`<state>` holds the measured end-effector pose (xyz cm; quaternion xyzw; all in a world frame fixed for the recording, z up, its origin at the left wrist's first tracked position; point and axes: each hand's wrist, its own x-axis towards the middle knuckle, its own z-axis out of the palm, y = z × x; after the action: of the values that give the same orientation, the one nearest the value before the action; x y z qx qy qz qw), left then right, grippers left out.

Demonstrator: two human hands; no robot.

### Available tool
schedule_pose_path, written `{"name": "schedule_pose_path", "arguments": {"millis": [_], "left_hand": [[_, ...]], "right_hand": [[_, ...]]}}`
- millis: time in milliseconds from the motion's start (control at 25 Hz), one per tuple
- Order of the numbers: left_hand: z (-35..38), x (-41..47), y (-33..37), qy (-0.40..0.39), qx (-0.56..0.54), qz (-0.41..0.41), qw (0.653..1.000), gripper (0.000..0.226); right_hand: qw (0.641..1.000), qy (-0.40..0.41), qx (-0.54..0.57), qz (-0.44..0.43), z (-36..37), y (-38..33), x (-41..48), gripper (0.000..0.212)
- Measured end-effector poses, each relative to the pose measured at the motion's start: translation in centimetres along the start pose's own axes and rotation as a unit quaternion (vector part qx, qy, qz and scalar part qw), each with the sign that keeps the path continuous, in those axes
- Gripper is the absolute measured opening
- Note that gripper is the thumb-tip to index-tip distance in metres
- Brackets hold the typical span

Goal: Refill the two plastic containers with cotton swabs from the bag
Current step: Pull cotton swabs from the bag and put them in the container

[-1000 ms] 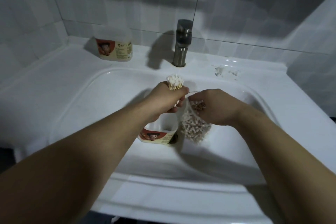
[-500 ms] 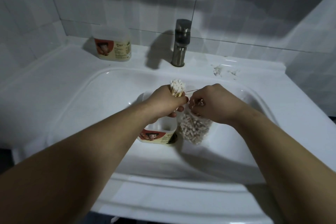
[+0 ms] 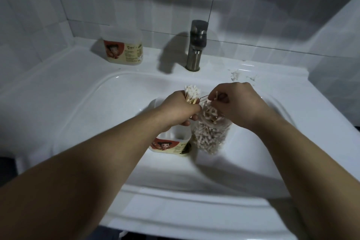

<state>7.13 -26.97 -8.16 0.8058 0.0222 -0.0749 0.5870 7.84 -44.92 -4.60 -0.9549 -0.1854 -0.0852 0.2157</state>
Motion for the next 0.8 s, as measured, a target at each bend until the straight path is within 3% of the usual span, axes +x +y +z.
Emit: {"name": "schedule_pose_path", "arguments": {"millis": [200, 600, 800], "left_hand": [[0.0, 0.1, 0.0, 0.007, 0.013, -0.004, 1.0, 0.01], [-0.1, -0.2, 0.3, 0.034, 0.031, 0.037, 0.998, 0.006], [-0.2, -0.2, 0.4, 0.06, 0.023, 0.06, 0.996, 0.017]], "right_hand": [[0.985, 0.077, 0.148, 0.047, -0.9, -0.2, -0.1, 0.02], [0.954, 0.137, 0.244, 0.106, -1.2, 0.0, 0.1, 0.017], [0.933, 0.184, 0.287, 0.118, -1.4, 0.1, 0.1, 0.016]]}}
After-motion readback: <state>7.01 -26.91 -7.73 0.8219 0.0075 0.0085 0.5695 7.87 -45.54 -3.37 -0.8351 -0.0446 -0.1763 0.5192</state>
